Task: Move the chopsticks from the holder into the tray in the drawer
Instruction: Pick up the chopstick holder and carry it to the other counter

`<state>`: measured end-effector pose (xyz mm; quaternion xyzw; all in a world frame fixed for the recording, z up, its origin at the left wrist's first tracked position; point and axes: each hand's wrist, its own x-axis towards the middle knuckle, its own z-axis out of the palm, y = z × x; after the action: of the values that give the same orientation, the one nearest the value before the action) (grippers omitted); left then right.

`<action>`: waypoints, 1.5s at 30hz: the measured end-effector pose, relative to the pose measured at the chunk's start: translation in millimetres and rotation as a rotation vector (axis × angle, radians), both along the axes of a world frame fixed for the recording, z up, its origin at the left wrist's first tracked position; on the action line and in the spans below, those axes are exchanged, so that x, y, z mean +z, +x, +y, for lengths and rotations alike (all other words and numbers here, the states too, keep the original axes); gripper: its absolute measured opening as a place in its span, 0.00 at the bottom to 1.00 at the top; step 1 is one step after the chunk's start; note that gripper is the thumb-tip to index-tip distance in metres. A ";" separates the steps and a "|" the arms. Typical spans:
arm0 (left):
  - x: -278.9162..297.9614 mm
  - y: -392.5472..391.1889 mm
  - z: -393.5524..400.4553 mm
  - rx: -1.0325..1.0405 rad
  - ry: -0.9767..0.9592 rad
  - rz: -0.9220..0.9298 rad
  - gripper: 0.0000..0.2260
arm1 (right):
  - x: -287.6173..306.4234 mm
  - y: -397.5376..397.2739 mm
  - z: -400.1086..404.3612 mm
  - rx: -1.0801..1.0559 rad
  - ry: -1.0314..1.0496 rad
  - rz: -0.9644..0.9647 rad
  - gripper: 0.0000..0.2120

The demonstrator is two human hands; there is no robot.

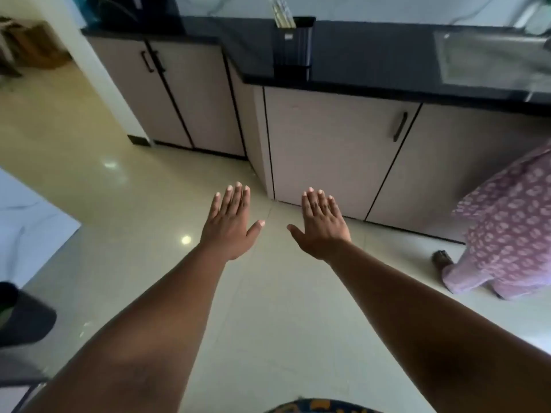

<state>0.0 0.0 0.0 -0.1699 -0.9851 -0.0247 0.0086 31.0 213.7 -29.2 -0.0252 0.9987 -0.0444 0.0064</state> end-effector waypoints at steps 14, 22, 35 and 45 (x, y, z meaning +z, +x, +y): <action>51.3 -201.8 16.2 -0.176 -0.055 0.062 0.35 | 81.1 -166.5 14.2 -0.095 0.056 0.167 0.39; 86.5 -308.0 35.2 -0.189 0.000 0.135 0.36 | 117.9 -264.2 19.0 -0.125 0.026 0.248 0.38; 123.3 -457.6 119.3 -0.043 0.017 0.205 0.35 | 157.9 -445.4 116.1 -0.035 0.022 0.320 0.37; 118.4 -542.7 147.3 0.130 0.248 0.134 0.37 | 141.2 -541.3 140.5 -0.023 -0.065 0.275 0.39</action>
<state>-542.7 147.3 118.4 -0.1045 -0.9807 -0.1340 0.0968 -510.3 354.2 111.9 -0.0199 0.9884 -0.0727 -0.1317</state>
